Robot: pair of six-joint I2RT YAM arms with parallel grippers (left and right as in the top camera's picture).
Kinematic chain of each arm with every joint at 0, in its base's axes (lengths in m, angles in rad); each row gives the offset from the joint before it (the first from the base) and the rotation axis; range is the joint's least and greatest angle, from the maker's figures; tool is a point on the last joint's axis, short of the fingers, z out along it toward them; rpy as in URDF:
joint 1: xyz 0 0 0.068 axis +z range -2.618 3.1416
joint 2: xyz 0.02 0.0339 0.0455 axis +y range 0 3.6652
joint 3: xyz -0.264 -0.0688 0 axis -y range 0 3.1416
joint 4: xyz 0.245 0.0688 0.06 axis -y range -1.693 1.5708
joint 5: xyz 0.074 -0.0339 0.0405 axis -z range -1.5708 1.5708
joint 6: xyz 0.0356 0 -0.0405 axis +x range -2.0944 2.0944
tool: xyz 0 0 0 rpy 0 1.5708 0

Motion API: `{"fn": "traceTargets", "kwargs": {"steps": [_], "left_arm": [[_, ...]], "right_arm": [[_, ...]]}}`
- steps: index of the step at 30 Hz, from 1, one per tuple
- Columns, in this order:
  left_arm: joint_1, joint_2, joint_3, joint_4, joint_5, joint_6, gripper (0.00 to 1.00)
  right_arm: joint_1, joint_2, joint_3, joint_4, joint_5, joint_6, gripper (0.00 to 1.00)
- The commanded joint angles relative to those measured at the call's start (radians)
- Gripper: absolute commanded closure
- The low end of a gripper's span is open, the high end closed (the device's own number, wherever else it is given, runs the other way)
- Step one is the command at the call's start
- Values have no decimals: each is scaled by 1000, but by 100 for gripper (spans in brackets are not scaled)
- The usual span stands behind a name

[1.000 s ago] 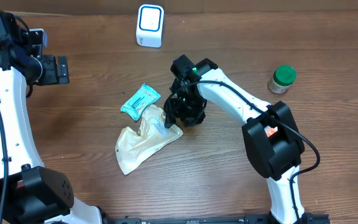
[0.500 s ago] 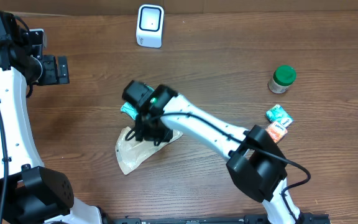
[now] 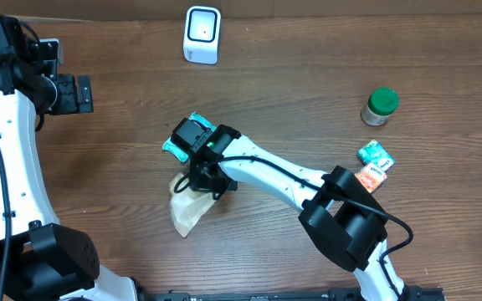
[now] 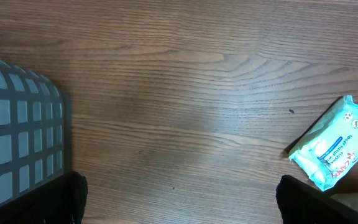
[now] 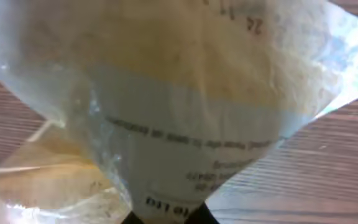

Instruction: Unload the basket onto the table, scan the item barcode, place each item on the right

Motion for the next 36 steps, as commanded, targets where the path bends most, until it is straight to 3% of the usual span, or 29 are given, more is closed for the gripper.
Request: {"fn": "traceTargets", "kwargs": {"steps": [1,3,7,15,18,22,27,29,30,31,36], "left_arm": [[-5,0,0,-1,0,-18,0],[-5,0,0,-1,1,-18,0],[-5,0,0,-1,0,-18,0],[-5,0,0,-1,0,-18,0],[-5,0,0,-1,0,-18,0],[-5,0,0,-1,0,-18,0],[-5,0,0,-1,0,-18,0],[-5,0,0,-1,0,-18,0],[-5,0,0,-1,0,-18,0],[-5,0,0,-1,0,-18,0],[-5,0,0,-1,0,-18,0]], "right_arm": [[-58,-2,4,-37,-2,-163,96],[-84,-14,15,-45,-51,-254,96],[-169,-131,25,25,-396,-607,96],[-201,-195,-60,245,-949,-978,96],[-202,-195,-192,431,-1063,-985,96],[-225,-195,-393,653,-1042,-893,96],[-286,-192,-513,747,-942,-784,96],[-301,-192,-513,749,-866,-729,90],[-311,-192,-513,739,-786,-671,79],[-316,-192,-513,728,-747,-649,61],[-356,-193,-501,717,-734,-609,64]]}}
